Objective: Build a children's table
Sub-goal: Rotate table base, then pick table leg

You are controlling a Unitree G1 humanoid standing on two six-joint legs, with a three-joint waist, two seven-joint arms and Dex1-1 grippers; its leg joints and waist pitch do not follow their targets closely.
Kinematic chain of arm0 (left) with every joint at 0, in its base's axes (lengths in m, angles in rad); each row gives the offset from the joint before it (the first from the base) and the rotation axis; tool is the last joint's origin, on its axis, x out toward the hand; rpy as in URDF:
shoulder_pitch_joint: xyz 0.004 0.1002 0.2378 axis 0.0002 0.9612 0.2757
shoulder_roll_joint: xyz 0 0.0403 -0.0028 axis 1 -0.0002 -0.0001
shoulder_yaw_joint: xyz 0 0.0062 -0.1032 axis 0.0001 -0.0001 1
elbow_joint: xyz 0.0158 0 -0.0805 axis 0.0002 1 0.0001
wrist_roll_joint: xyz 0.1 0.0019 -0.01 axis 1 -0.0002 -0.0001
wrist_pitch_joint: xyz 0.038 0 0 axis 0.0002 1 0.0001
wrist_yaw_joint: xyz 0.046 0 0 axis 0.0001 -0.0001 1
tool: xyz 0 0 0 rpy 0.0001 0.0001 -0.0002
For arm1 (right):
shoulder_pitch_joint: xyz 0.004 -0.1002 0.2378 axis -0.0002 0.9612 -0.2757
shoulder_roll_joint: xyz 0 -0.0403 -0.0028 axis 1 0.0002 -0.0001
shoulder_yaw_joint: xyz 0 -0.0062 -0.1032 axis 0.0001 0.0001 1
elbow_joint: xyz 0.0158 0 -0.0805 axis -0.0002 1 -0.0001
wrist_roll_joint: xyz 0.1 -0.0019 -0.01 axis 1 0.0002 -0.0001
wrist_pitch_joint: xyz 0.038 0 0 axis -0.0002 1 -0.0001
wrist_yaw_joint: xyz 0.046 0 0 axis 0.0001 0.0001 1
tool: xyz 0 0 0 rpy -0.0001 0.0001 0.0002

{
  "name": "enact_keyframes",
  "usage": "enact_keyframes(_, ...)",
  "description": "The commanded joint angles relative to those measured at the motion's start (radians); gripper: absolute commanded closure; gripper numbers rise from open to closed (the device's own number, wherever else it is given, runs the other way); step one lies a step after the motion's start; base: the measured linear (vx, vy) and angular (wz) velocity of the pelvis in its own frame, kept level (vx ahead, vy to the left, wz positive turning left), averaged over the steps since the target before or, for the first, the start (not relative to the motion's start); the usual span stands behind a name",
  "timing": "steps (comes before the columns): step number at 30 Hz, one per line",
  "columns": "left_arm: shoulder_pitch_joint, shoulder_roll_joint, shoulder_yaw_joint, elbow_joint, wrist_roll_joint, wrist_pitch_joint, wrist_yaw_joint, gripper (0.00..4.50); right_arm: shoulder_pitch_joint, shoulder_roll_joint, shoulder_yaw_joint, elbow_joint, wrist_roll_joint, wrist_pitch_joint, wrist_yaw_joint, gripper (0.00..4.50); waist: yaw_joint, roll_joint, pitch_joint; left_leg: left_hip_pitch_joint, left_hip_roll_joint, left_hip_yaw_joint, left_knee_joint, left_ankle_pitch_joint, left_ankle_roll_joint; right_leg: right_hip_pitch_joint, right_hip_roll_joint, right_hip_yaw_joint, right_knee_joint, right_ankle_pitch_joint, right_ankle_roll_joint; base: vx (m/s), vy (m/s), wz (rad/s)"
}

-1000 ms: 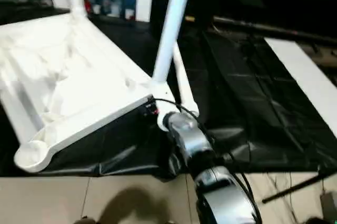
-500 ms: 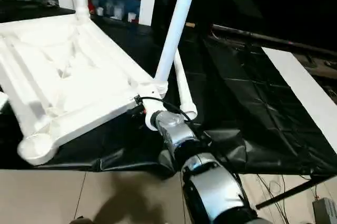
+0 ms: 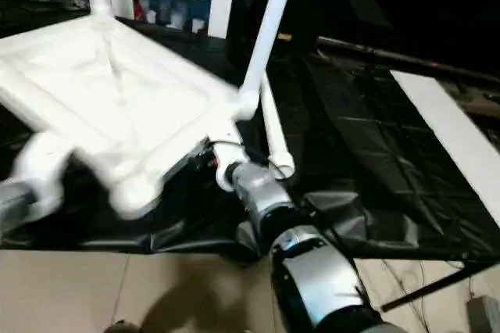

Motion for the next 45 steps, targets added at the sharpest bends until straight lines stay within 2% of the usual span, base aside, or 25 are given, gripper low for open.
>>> enact_keyframes(1,-0.071,-0.032,-0.037,0.085,0.022,-0.095,0.04,3.29,0.011,-0.04,-0.033,-0.101,0.03,0.024,-0.016,0.86,-0.014,0.067,-0.076,0.024,0.018,-0.001,-0.069,-0.217,-0.06,0.04,-0.074,0.07,-0.075,-0.05,-0.129,0.0,0.0,0.0)
enact_keyframes(2,-0.074,-0.034,-0.037,0.09,0.023,-0.098,0.042,3.29,0.012,-0.041,-0.034,-0.104,0.03,0.025,-0.017,0.86,-0.012,0.063,-0.076,0.014,0.013,-0.003,-0.07,-0.21,-0.053,0.052,-0.074,0.07,-0.074,-0.072,-0.128,0.0,0.0,0.0)
enact_keyframes(3,-0.123,-0.05,-0.039,0.172,0.04,-0.156,0.071,3.29,0.029,-0.06,-0.044,-0.159,0.034,0.048,-0.03,0.86,-0.018,0.072,-0.078,0.013,0.009,-0.001,-0.066,-0.198,-0.046,0.053,-0.073,0.072,-0.083,-0.063,-0.121,0.0,0.0,0.0)
enact_keyframes(4,-0.168,-0.064,-0.038,0.243,0.045,-0.208,0.089,3.29,0.047,-0.077,-0.049,-0.207,0.03,0.068,-0.048,0.86,-0.013,0.094,-0.076,0.019,0.012,-0.003,-0.066,-0.205,-0.054,0.048,-0.075,0.072,-0.074,-0.064,-0.128,0.0,0.0,0.0)
enact_keyframes(5,-0.198,-0.073,-0.039,0.287,0.05,-0.241,0.102,3.29,0.059,-0.088,-0.051,-0.24,0.024,0.086,-0.062,0.86,-0.015,0.077,-0.078,0.013,0.008,-0.001,-0.063,-0.188,-0.044,0.057,-0.074,0.073,-0.077,-0.067,-0.122,0.0,0.0,0.0)
enact_keyframes(6,-0.237,-0.083,-0.04,0.341,0.055,-0.282,0.116,3.29,0.073,-0.103,-0.054,-0.278,0.015,0.109,-0.084,0.86,-0.016,0.092,-0.077,0.015,0.006,-0.002,-0.064,-0.196,-0.046,0.054,-0.072,0.072,-0.085,-0.09,-0.114,0.0,0.0,0.0)
enact_keyframes(7,-0.26,-0.087,-0.043,0.362,0.059,-0.292,0.122,3.29,0.081,-0.112,-0.063,-0.31,0.012,0.126,-0.104,0.86,-0.015,0.093,-0.078,0.016,0.007,-0.003,-0.063,-0.192,-0.047,0.056,-0.074,0.073,-0.08,-0.086,-0.116,0.0,0.0,0.0)
enact_keyframes(8,-0.273,-0.088,-0.048,0.374,0.059,-0.295,0.126,3.29,0.086,-0.117,-0.07,-0.327,0.012,0.135,-0.115,0.86,-0.016,0.085,-0.081,0.01,0.006,-0.002,-0.061,-0.171,-0.045,0.061,-0.075,0.073,-0.078,-0.076,-0.118,0.0,0.0,0.0)
enact_keyframes(9,-0.273,-0.088,-0.048,0.374,0.059,-0.295,0.126,3.29,0.086,-0.117,-0.07,-0.327,0.012,0.135,-0.115,0.86,-0.016,0.085,-0.082,0.008,0.005,-0.001,-0.06,-0.159,-0.041,0.063,-0.075,0.073,-0.077,-0.067,-0.12,0.0,0.0,0.0)
enact_keyframes(11,-0.277,-0.085,-0.052,0.35,0.055,-0.278,0.121,3.29,0.079,-0.131,-0.078,-0.344,0.003,0.157,-0.138,0.86,-0.019,0.089,-0.083,0.004,0.005,0.0,-0.059,-0.14,-0.037,0.065,-0.076,0.072,-0.075,-0.059,-0.128,0.0,0.0,0.0)
enact_keyframes(12,-0.263,-0.074,-0.049,0.283,0.041,-0.243,0.102,3.29,0.04,-0.155,-0.092,-0.334,-0.003,0.244,-0.159,0.86,-0.024,0.09,-0.083,0.002,0.007,-0.002,-0.059,-0.127,-0.037,0.066,-0.077,0.071,-0.071,-0.04,-0.134,0.0,0.0,0.0)
enact_keyframes(13,-0.263,-0.074,-0.049,0.282,0.041,-0.242,0.102,3.29,0.039,-0.156,-0.092,-0.334,-0.003,0.245,-0.159,0.86,-0.033,0.092,-0.085,0.003,0.008,-0.004,-0.058,-0.114,-0.034,0.067,-0.074,0.07,-0.066,-0.014,-0.148,0.0,0.0,0.0)
enact_keyframes(15,-0.234,-0.058,-0.041,0.182,0.007,-0.187,0.052,3.25,-0.028,-0.19,-0.119,-0.277,0.048,0.337,-0.084,0.7,-0.038,0.09,-0.085,0.001,0.008,-0.002,-0.056,-0.104,-0.025,0.067,-0.073,0.069,-0.064,0.018,-0.164,0.0,0.0,0.0)
enact_keyframes(18,-0.21,-0.031,-0.048,0.091,-0.047,-0.136,-0.048,3.24,-0.087,-0.224,-0.139,-0.208,0.067,0.335,-0.093,0.53,-0.044,0.094,-0.084,0.001,0.007,0.002,-0.052,-0.11,-0.011,0.064,-0.073,0.07,-0.064,0.014,-0.183,0.0,0.0,0.0)
enact_keyframes(19,-0.21,-0.031,-0.048,0.091,-0.047,-0.136,-0.048,3.24,-0.087,-0.224,-0.139,-0.208,0.067,0.335,-0.093,0.38,-0.045,0.091,-0.083,-0.001,0.008,0.003,-0.051,-0.105,-0.01,0.064,-0.075,0.069,-0.061,0.015,-0.189,0.0,0.0,0.0)
enact_keyframes(21,-0.195,0.014,-0.087,0.019,-0.109,-0.097,-0.178,3.24,-0.147,-0.257,-0.133,-0.129,0.044,0.36,-0.129,0.22,-0.04,0.082,-0.081,0.003,0.007,0.004,-0.052,-0.093,-0.009,0.06,-0.075,0.068,-0.062,-0.002,-0.193,0.0,0.0,0.0)
enact_keyframes(23,-0.178,0.037,-0.123,-0.051,-0.181,-0.057,-0.27,3.24,-0.229,-0.284,-0.15,0.001,0.054,0.384,-0.121,0.09,-0.041,0.081,-0.08,0.001,0.007,0.007,-0.05,-0.104,-0.016,0.058,-0.073,0.068,-0.059,-0.014,-0.203,0.0,0.0,0.0)
enact_keyframes(24,-0.178,0.037,-0.123,-0.051,-0.181,-0.057,-0.27,3.24,-0.229,-0.284,-0.15,0.001,0.054,0.384,-0.121,0.05,-0.04,0.083,-0.079,0.001,0.008,0.008,-0.05,-0.107,-0.017,0.058,-0.073,0.069,-0.059,-0.009,-0.203,0.0,0.0,0.0)
enact_keyframes(25,-0.176,0.038,-0.132,-0.061,-0.197,-0.046,-0.281,3.24,-0.246,-0.286,-0.168,0.028,0.071,0.397,-0.103,0.05,-0.039,0.076,-0.077,0.001,0.007,0.01,-0.05,-0.108,-0.013,0.057,-0.072,0.07,-0.062,-0.009,-0.199,0.0,0.0,0.0)
enact_keyframes(26,-0.174,0.038,-0.139,-0.068,-0.206,-0.04,-0.287,3.24,-0.254,-0.287,-0.179,0.041,0.082,0.406,-0.09,0.05,-0.037,0.079,-0.078,-0.001,0.008,0.009,-0.05,-0.106,-0.011,0.059,-0.073,0.07,-0.059,-0.009,-0.193,0.0,0.0,0.0)
enact_keyframes(27,-0.173,0.04,-0.153,-0.083,-0.213,-0.027,-0.295,3.24,-0.266,-0.294,-0.173,0.066,0.073,0.41,-0.076,0.05,-0.036,0.058,-0.079,-0.003,0.009,0.01,-0.05,-0.1,-0.007,0.061,-0.075,0.069,-0.059,-0.019,-0.185,0.0,0.0,0.0)
enact_keyframes(29,-0.17,0.041,-0.163,-0.104,-0.219,-0.008,-0.299,3.24,-0.276,-0.299,-0.166,0.081,0.06,0.422,-0.068,0.05,-0.032,0.07,-0.078,-0.002,0.011,0.009,-0.05,-0.093,-0.011,0.059,-0.078,0.069,-0.059,-0.034,-0.179,0.0,0.0,0.0)
enact_keyframes(33,-0.152,0.057,-0.191,-0.202,-0.276,0.088,-0.353,3.24,-0.318,-0.297,-0.155,0.157,0.044,0.499,-0.042,0.05,-0.032,0.069,-0.078,-0.003,0.009,0.009,-0.05,-0.086,-0.022,0.061,-0.075,0.068,-0.057,-0.023,-0.181,0.0,0.0,0.0)
enact_keyframes(41,-0.155,0.089,-0.213,-0.233,-0.296,0.109,-0.377,3.24,-0.314,-0.282,-0.168,0.242,0.037,0.519,-0.105,0.05,-0.03,0.066,-0.078,-0.005,0.008,0.009,-0.048,-0.092,-0.04,0.06,-0.076,0.068,-0.057,-0.057,-0.159,0.0,0.0,0.0)
enact_keyframes(45,-0.146,0.101,-0.218,-0.26,-0.307,0.135,-0.378,3.24,-0.292,-0.269,-0.159,0.258,0.024,0.568,-0.057,0.05,-0.031,0.063,-0.08,-0.007,0.009,0.009,-0.048,-0.072,-0.037,0.062,-0.076,0.067,-0.053,-0.025,-0.162,0.0,0.0,0.0)
